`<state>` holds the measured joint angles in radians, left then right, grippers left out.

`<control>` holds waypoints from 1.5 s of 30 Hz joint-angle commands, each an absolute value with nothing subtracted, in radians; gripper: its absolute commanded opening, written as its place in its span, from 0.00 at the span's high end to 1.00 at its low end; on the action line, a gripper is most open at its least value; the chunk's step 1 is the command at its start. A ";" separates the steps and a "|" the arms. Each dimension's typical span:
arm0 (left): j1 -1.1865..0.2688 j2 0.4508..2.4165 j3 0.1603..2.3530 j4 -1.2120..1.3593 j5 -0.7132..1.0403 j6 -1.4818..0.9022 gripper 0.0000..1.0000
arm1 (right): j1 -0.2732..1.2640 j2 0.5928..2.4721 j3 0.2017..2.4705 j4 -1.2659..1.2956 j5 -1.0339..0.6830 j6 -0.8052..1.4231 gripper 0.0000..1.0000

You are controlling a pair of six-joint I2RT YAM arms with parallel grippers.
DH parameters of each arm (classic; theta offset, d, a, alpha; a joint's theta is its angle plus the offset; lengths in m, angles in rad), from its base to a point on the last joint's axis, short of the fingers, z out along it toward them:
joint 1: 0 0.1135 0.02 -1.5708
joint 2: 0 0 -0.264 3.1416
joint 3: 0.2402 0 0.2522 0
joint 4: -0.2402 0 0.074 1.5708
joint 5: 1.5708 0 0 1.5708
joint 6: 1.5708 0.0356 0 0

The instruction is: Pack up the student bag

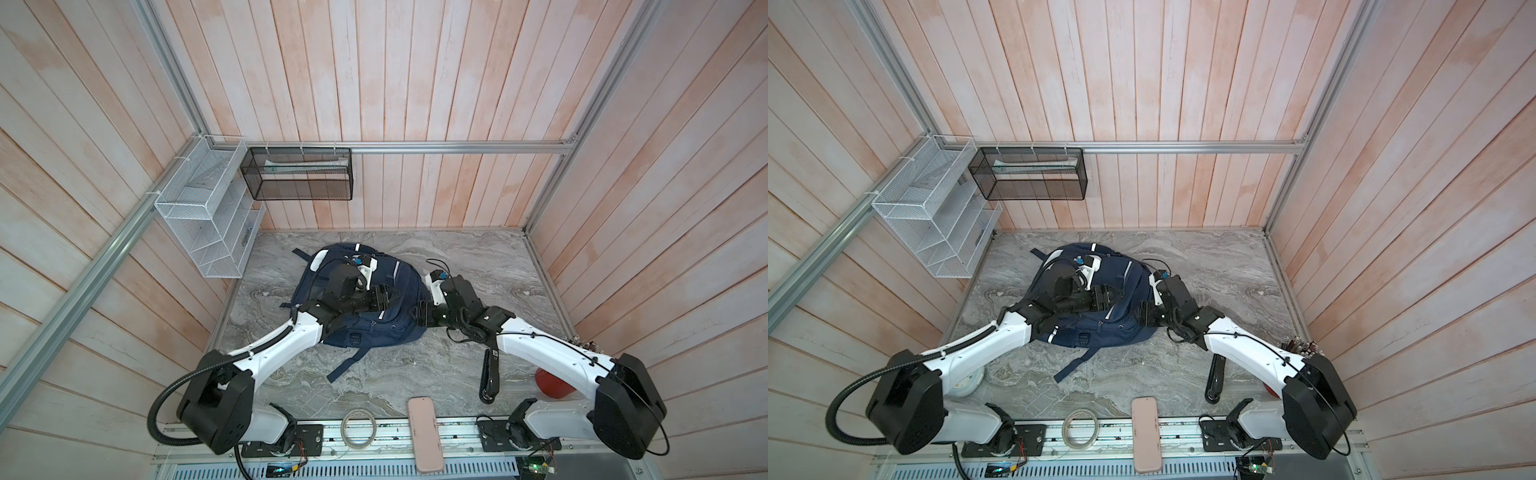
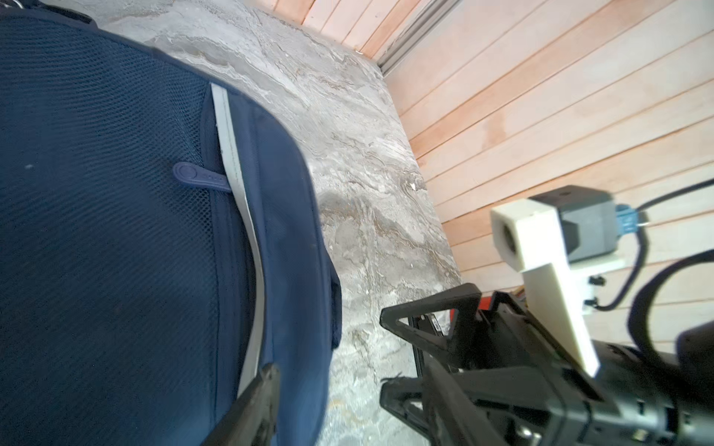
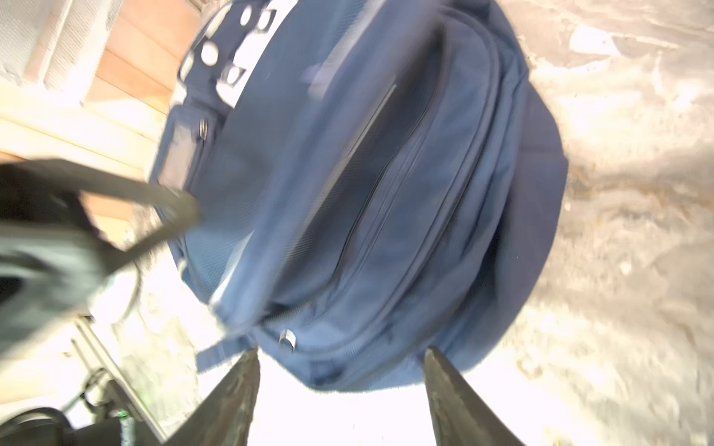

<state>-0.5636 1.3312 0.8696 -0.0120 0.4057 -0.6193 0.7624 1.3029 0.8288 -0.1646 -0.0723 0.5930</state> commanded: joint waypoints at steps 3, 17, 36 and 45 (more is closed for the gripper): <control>-0.514 1.144 0.705 -0.055 0.318 -0.639 0.28 | 0.959 1.343 0.798 -0.110 0.166 0.673 0.32; -0.419 1.252 0.541 0.234 0.333 -0.724 0.31 | 1.105 1.686 1.070 -0.116 0.322 0.721 0.41; -0.391 1.284 0.544 0.227 0.374 -0.718 0.95 | 1.114 1.757 1.101 -0.199 0.423 0.712 0.94; -0.364 1.317 0.537 0.227 0.339 -0.686 1.00 | 0.934 1.532 0.836 -0.131 0.266 0.525 0.97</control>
<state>-0.3843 1.2972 0.5529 0.1764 0.3683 -0.7258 1.0080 1.5799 0.8959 -0.1101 0.3145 0.6300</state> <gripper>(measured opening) 0.075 0.069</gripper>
